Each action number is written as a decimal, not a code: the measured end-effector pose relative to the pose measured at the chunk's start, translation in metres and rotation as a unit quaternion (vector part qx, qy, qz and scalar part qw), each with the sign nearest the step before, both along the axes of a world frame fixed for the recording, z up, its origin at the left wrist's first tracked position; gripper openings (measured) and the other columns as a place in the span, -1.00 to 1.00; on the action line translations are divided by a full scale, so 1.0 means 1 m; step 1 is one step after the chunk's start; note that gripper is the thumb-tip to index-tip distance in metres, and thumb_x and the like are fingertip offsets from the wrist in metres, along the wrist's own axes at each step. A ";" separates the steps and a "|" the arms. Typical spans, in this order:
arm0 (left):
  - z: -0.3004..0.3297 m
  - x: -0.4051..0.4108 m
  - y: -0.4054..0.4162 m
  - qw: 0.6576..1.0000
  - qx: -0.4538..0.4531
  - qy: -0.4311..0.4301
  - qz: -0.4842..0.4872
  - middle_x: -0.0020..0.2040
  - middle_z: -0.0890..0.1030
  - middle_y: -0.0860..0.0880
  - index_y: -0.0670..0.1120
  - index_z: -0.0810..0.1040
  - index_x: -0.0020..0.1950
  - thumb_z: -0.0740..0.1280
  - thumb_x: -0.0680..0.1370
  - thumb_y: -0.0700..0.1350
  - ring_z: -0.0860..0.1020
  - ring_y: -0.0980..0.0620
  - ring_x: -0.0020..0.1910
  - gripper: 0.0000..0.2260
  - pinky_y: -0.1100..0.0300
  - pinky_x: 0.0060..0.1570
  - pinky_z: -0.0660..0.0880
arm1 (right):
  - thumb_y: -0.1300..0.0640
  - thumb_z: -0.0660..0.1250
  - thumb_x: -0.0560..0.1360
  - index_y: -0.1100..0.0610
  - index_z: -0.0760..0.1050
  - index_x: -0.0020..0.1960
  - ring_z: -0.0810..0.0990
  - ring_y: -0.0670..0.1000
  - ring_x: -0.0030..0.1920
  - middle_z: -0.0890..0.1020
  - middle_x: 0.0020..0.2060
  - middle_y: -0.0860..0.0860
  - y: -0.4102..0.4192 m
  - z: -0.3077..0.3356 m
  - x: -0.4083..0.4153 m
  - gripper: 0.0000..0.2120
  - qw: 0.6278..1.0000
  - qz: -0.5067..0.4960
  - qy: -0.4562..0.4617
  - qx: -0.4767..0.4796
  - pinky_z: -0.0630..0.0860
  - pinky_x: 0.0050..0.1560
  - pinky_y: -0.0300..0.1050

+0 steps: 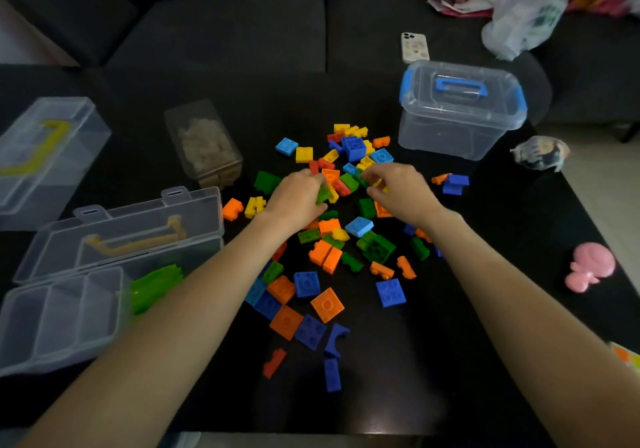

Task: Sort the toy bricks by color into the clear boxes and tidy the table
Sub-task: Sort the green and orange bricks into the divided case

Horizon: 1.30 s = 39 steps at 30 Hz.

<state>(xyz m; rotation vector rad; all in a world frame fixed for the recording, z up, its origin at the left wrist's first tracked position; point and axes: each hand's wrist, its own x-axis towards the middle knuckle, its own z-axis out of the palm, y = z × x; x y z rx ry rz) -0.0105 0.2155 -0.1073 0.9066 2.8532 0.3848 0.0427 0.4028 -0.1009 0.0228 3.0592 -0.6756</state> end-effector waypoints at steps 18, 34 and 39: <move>0.014 0.015 -0.031 0.996 0.078 0.034 0.000 0.00 0.49 0.01 -0.04 0.39 0.22 0.28 0.56 -0.03 0.45 0.06 -0.03 -0.74 0.20 -0.16 0.35 | 0.13 0.31 0.53 0.07 0.50 0.07 0.49 -0.12 -0.02 0.54 -0.02 -0.05 -0.007 0.010 0.037 -0.87 0.992 -0.019 0.095 -0.078 0.44 -0.02 -0.27; -0.003 0.056 -0.025 0.998 -0.009 -0.008 -0.058 0.23 0.40 0.00 0.06 0.40 0.31 0.37 0.51 -0.14 0.42 0.00 0.21 -0.61 0.14 0.11 0.43 | 0.10 0.32 0.53 0.02 0.42 0.29 0.50 0.12 0.14 0.36 0.23 0.06 -0.022 0.001 0.053 -0.66 0.984 0.095 -0.089 0.121 0.53 0.09 0.01; -0.004 0.060 -0.037 1.000 0.019 -0.003 -0.024 0.13 0.46 -0.01 0.00 0.43 0.15 0.38 0.49 -0.16 0.48 0.01 0.09 -0.73 0.17 0.00 0.45 | 0.05 0.27 0.56 0.10 0.42 0.26 0.53 0.12 0.12 0.36 0.26 0.08 -0.028 -0.006 0.060 -0.70 0.991 0.067 -0.052 0.104 0.52 0.06 -0.05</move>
